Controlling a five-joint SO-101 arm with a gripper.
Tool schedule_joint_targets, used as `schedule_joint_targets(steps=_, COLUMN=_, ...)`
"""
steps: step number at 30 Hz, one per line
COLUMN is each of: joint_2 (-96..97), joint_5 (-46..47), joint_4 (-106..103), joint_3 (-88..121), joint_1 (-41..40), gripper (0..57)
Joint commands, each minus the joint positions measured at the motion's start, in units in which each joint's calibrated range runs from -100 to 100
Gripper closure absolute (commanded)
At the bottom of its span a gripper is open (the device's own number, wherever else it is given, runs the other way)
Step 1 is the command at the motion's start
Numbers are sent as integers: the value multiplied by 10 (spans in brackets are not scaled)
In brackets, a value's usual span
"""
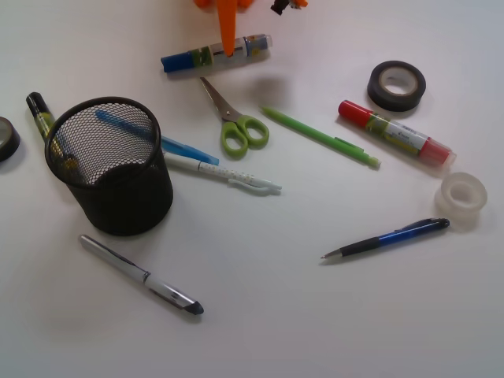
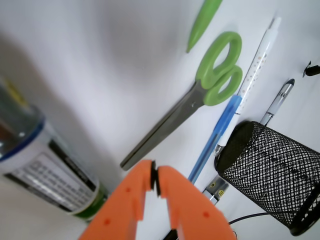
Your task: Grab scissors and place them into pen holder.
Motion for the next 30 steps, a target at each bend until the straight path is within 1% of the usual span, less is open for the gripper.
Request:
schedule_joint_targets(steps=1, joint_2=-5, joint_5=14, joint_4=-18, joint_3=-25, joint_1=2, gripper=219)
schedule_joint_targets(steps=2, joint_2=-5, joint_5=14, joint_4=-40, joint_3=-15, joint_1=-10, gripper=199)
schedule_joint_targets(steps=4, joint_2=-5, joint_5=15, joint_4=-73, joint_3=-6, joint_1=-20, gripper=206)
schedule_joint_targets(steps=6, joint_2=-5, joint_5=23, joint_4=-102, joint_3=4, joint_1=-22, gripper=225)
schedule_joint_targets(steps=11, joint_2=-5, joint_5=29, joint_4=-123, joint_3=5, joint_1=-22, gripper=227)
schedule_joint_targets(steps=13, joint_2=-4, joint_5=16, joint_4=-124, joint_3=-23, joint_1=-19, gripper=227)
schedule_joint_targets(steps=16, joint_2=6, joint_5=-1, joint_4=-109, joint_3=-129, joint_1=-15, gripper=227)
schedule_joint_targets(steps=17, joint_2=46, joint_5=-17, joint_4=-88, joint_3=-225, joint_1=5, gripper=227)
schedule_joint_targets(steps=19, joint_2=136, joint_5=-29, joint_4=-46, joint_3=-335, joint_1=32, gripper=227)
schedule_joint_targets(steps=22, joint_2=337, joint_5=-55, joint_4=19, joint_3=-511, joint_1=56, gripper=227)
schedule_joint_targets(steps=24, joint_2=480, joint_5=-90, joint_4=89, joint_3=-625, joint_1=63, gripper=227)
schedule_joint_targets(steps=27, joint_2=657, joint_5=-159, joint_4=203, joint_3=-768, joint_1=40, gripper=227)
schedule_joint_targets(steps=30, joint_2=787, joint_5=-249, joint_4=269, joint_3=-875, joint_1=-22, gripper=227)
